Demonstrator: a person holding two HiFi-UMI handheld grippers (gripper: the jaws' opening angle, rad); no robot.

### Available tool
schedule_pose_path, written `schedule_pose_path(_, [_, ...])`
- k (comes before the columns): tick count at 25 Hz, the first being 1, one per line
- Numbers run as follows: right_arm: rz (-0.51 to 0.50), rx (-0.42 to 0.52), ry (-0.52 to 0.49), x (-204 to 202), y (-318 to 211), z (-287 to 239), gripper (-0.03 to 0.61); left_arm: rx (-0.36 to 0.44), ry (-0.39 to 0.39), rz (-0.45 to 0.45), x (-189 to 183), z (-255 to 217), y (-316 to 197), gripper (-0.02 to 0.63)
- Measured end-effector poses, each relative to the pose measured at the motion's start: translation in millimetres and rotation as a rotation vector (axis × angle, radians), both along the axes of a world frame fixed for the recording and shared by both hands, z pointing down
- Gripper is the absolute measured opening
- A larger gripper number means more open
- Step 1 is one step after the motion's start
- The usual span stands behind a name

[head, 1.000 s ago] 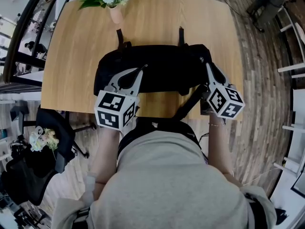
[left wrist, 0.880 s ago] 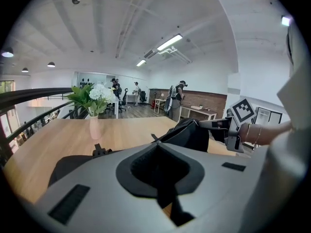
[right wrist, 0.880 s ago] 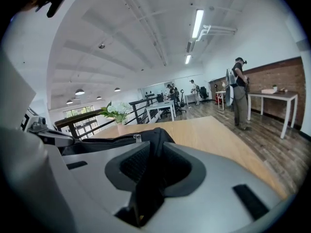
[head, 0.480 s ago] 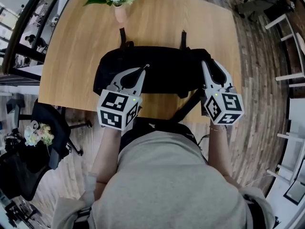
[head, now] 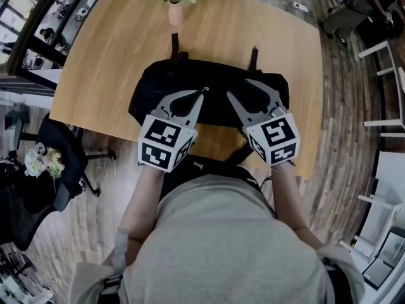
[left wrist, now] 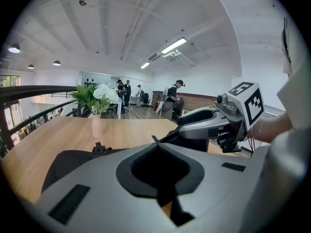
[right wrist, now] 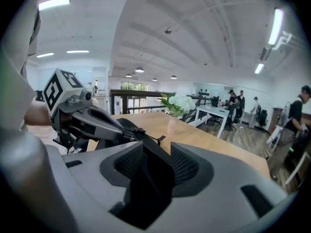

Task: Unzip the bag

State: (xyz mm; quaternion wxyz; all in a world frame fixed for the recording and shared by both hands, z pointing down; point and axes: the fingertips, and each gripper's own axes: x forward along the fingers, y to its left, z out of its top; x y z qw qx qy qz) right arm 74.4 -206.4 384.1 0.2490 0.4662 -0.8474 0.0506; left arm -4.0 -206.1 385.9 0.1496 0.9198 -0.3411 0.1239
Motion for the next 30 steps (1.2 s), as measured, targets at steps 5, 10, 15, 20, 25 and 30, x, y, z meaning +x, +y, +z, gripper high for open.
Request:
schedule_pose_path(5, [-0.149,-0.034,0.105,-28,-3,9,0.206,-0.007,0.015,-0.015,-1,2,0,0.02])
schedule_pose_path(10, [-0.264,-0.036,0.283,-42,-3,22,0.225,-0.009,0.024,-0.026,-2,3,0,0.02])
schedule_pose_path(15, [-0.292,-0.009,0.447,-42,-10,33,0.164,-0.011,0.028,-0.04,-1,4,0,0.02])
schedule_pose_path(20, [-0.303,-0.017,0.46,-45,-10,35,0.118,-0.015,0.035,-0.059,-2,4,-1,0.02])
schedule_pose_path(25, [-0.306,-0.012,0.481,-46,-7,40,0.075,-0.026,0.042,-0.076,-4,8,-4,0.02])
schedule_pose_path(30, [-0.305,-0.012,0.478,-45,-4,43,0.043,-0.036,0.048,-0.086,-4,8,-3,0.02])
